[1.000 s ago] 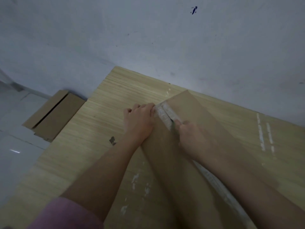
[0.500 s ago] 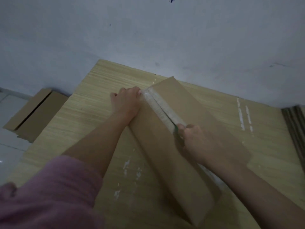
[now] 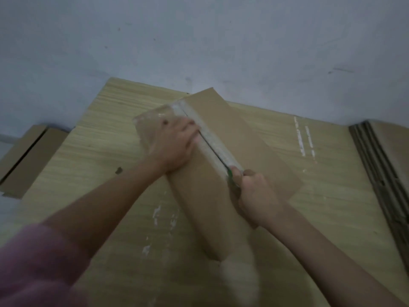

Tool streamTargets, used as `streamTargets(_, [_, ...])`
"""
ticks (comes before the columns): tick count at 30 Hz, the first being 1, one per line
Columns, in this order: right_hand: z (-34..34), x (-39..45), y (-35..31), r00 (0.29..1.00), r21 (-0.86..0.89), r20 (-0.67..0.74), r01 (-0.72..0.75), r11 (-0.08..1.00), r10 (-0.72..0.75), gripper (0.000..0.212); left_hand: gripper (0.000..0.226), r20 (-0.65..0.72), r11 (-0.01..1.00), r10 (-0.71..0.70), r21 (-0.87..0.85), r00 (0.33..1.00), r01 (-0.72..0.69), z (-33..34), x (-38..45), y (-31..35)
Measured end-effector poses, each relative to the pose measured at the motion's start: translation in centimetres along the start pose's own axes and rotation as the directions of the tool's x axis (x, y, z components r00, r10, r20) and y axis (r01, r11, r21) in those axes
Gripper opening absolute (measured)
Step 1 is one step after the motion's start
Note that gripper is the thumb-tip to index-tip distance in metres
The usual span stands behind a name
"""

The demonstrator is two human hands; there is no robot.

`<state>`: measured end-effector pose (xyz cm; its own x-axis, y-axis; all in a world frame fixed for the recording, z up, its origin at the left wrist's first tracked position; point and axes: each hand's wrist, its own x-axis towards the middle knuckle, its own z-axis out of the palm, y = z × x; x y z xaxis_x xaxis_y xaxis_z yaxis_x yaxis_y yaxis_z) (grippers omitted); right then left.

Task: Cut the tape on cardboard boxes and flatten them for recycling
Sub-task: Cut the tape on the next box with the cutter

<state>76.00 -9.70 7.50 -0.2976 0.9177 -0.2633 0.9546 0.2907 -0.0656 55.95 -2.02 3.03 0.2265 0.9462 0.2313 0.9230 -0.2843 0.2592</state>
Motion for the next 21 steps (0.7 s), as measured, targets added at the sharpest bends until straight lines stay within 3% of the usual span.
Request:
streamTargets(3, [0.2,0.0,0.2,1.0,0.022,-0.013,0.007,1.0,-0.007,0.054,0.054,0.032,0.997,0.05,-0.06,0.998,-0.048,1.0,-5.5,5.3])
streamTargets(7, [0.4,0.2,0.3,1.0,-0.003,-0.007,0.018,1.0,-0.018,0.057,0.106,0.229,0.997,-0.081,0.013,0.97,0.08,0.7,-9.3,9.9])
streamTargets(9, [0.1,0.0,0.2,1.0,-0.007,-0.002,0.001,1.0,-0.001,0.053,0.114,0.198,0.99,-0.144,0.029,0.97,0.141,0.7,-9.2,10.1])
streamTargets(16, [-1.2,-2.9,1.4,0.999,-0.115,0.047,0.014,0.993,-0.008,0.034,0.099,0.067,0.987,-0.16,0.013,0.985,0.159,1.6,-8.0,9.7])
streamTargets(21, [-1.4,-6.0,2.4,0.999,-0.119,0.053,-0.004,0.993,0.01,0.036,0.098,0.061,0.99,-0.139,-0.027,0.988,0.141,1.8,-7.0,9.2])
